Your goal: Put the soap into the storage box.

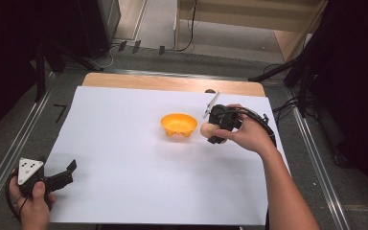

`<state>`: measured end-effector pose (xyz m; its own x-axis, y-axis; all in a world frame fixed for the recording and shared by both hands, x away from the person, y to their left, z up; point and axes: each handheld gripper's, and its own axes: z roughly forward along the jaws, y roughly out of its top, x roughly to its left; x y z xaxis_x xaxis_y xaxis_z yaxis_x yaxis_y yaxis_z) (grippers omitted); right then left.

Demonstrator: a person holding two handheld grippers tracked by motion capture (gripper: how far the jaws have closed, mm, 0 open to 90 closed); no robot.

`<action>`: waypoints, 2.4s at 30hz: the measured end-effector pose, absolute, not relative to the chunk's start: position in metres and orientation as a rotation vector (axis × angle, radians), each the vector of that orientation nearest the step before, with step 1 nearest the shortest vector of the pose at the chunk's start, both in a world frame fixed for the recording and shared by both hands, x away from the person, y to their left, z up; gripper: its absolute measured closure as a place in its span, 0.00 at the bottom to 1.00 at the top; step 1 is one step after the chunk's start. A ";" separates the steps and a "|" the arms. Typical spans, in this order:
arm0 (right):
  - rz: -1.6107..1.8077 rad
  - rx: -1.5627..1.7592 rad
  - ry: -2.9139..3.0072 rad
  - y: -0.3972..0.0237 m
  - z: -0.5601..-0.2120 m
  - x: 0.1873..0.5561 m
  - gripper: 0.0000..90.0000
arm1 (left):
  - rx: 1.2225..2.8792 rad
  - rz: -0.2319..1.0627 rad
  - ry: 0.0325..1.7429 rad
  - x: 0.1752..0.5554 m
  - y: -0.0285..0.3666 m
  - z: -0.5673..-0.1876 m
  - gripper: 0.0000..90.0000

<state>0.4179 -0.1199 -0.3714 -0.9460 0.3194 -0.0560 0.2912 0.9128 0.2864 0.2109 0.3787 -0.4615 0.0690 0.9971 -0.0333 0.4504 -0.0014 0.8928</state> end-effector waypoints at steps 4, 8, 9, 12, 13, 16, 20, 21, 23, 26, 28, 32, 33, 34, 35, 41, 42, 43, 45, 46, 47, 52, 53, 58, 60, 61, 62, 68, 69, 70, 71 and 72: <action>0.410 0.461 2.968 -0.114 -0.366 0.421 0.37 | 1.563 0.881 1.489 0.211 0.379 -0.462 0.01; 0.424 0.442 2.977 -0.105 -0.361 0.424 0.37 | 1.559 0.881 1.490 0.211 0.379 -0.462 0.01; 0.422 0.422 2.978 -0.103 -0.361 0.425 0.37 | 1.559 0.881 1.490 0.211 0.379 -0.462 0.01; 0.412 0.382 2.970 -0.097 -0.359 0.427 0.37 | 1.559 0.881 1.490 0.211 0.379 -0.462 0.01; 0.410 0.371 2.965 -0.095 -0.359 0.428 0.37 | 1.559 0.881 1.490 0.211 0.379 -0.462 0.01; 0.414 0.340 2.963 -0.086 -0.358 0.433 0.37 | 1.559 0.880 1.489 0.211 0.379 -0.462 0.01; 0.415 0.326 2.956 -0.080 -0.357 0.436 0.37 | 1.565 0.878 1.487 0.211 0.379 -0.462 0.01; 0.420 0.324 2.954 -0.077 -0.358 0.437 0.37 | 1.565 0.878 1.487 0.211 0.379 -0.462 0.01; 0.414 0.313 2.967 -0.073 -0.358 0.439 0.37 | 1.566 0.878 1.487 0.211 0.379 -0.461 0.01; 0.423 0.310 2.969 -0.066 -0.359 0.442 0.37 | 1.563 0.879 1.486 0.211 0.379 -0.462 0.01; 0.429 0.307 2.966 -0.062 -0.360 0.444 0.37 | 1.563 0.878 1.486 0.211 0.379 -0.462 0.01; 0.440 0.282 2.968 -0.054 -0.362 0.449 0.37 | 1.568 0.877 1.485 0.211 0.379 -0.461 0.01; 0.439 0.282 2.972 -0.052 -0.362 0.450 0.37 | 1.568 0.876 1.484 0.211 0.379 -0.461 0.01; 0.434 0.260 2.970 -0.050 -0.363 0.451 0.37 | 1.569 0.876 1.484 0.211 0.379 -0.461 0.01; 0.427 0.259 2.974 -0.048 -0.364 0.452 0.37 | 1.568 0.877 1.485 0.211 0.379 -0.461 0.01; 0.432 0.259 2.974 -0.039 -0.366 0.457 0.37 | 1.569 0.876 1.484 0.211 0.379 -0.461 0.01; 0.443 0.247 2.967 -0.038 -0.367 0.459 0.36 | 1.565 0.878 1.483 0.211 0.379 -0.462 0.01; 0.450 0.268 2.970 -0.037 -0.368 0.460 0.36 | 1.560 0.878 1.482 0.211 0.379 -0.462 0.01; 0.464 0.273 2.970 -0.035 -0.369 0.461 0.36 | 1.561 0.873 1.483 0.210 0.379 -0.461 0.01; 0.458 0.280 2.967 -0.034 -0.369 0.462 0.36 | 1.561 0.873 1.482 0.210 0.379 -0.461 0.01; 0.455 0.258 2.971 -0.031 -0.371 0.463 0.36 | 1.560 0.875 1.481 0.210 0.379 -0.462 0.01; 0.445 0.217 2.976 -0.024 -0.375 0.465 0.36 | 1.561 0.877 1.482 0.211 0.379 -0.462 0.01; 0.423 0.227 2.980 -0.022 -0.375 0.465 0.36 | 1.562 0.878 1.482 0.210 0.379 -0.462 0.01; 0.437 0.224 2.988 -0.017 -0.378 0.467 0.36 | 1.563 0.879 1.480 0.210 0.379 -0.462 0.01; 0.438 0.227 2.990 -0.016 -0.380 0.468 0.36 | 1.562 0.878 1.479 0.210 0.379 -0.462 0.01; 0.435 0.229 2.989 -0.016 -0.380 0.468 0.36 | 1.562 0.878 1.479 0.210 0.379 -0.462 0.01; 0.426 0.233 2.984 -0.016 -0.381 0.469 0.36 | 1.563 0.878 1.480 0.210 0.379 -0.462 0.01; 0.522 0.264 2.963 -0.018 -0.374 0.471 0.38 | 1.564 0.877 1.480 0.210 0.379 -0.462 0.01; 0.528 0.269 2.959 -0.018 -0.372 0.470 0.36 | 1.565 0.879 1.478 0.210 0.379 -0.462 0.01; 0.526 0.275 2.957 -0.019 -0.371 0.469 0.36 | 1.564 0.878 1.479 0.210 0.379 -0.462 0.01; 0.525 0.281 2.956 -0.020 -0.370 0.469 0.35 | 1.565 0.879 1.479 0.210 0.379 -0.462 0.01; 0.523 0.267 2.960 -0.020 -0.370 0.468 0.34 | 1.565 0.879 1.477 0.210 0.379 -0.462 0.01</action>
